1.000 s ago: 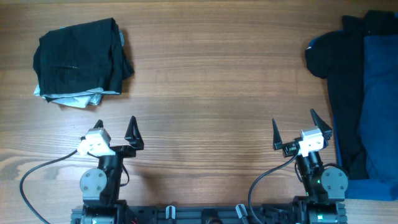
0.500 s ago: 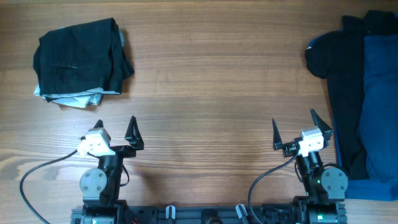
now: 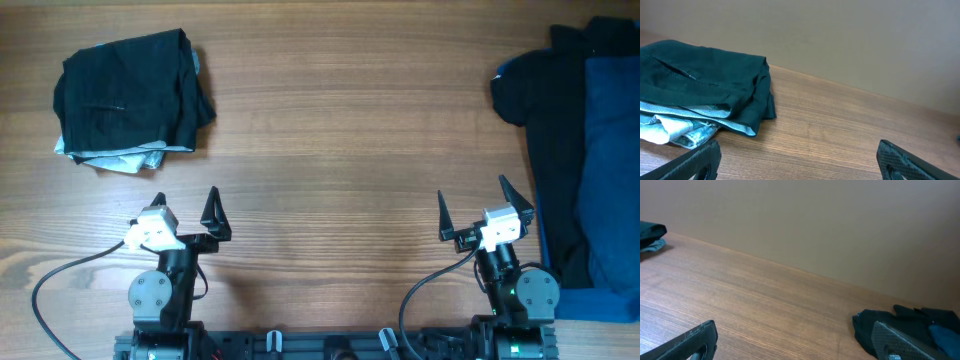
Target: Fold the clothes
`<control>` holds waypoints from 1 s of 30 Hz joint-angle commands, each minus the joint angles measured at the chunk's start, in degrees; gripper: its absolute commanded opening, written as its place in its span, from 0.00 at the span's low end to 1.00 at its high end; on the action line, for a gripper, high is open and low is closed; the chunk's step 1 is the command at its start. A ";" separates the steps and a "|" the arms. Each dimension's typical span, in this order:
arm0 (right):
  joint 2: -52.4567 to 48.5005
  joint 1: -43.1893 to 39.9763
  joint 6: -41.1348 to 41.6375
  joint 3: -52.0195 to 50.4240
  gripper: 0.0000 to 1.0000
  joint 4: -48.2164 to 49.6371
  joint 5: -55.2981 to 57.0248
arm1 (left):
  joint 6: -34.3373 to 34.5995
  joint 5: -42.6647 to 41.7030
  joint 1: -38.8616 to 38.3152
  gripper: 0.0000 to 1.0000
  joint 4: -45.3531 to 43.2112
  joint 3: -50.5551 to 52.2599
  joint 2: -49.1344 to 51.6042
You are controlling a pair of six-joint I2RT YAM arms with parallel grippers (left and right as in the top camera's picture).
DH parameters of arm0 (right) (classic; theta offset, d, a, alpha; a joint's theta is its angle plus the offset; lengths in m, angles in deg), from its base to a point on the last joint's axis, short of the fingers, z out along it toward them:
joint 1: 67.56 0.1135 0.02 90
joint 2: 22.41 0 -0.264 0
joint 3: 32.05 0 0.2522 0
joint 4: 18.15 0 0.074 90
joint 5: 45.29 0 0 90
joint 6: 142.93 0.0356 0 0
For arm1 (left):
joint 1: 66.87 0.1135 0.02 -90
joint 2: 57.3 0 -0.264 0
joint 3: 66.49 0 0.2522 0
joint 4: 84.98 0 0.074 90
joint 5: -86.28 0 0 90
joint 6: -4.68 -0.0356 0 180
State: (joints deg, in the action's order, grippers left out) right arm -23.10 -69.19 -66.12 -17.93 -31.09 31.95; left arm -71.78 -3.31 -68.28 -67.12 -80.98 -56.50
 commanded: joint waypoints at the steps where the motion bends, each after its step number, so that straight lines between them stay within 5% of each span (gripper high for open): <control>1: -0.26 -0.26 -0.35 -0.04 1.00 0.15 0.94 | -1.33 0.55 -0.24 1.00 -0.04 0.37 -0.37; 30: -0.26 -0.26 -1.22 -0.04 1.00 1.31 -5.11 | -1.33 0.55 -0.24 1.00 -0.04 0.37 -0.37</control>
State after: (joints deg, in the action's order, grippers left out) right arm -23.10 -69.19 -66.99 -17.93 -30.76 31.63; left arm -71.78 -3.31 -68.28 -67.12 -80.98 -56.50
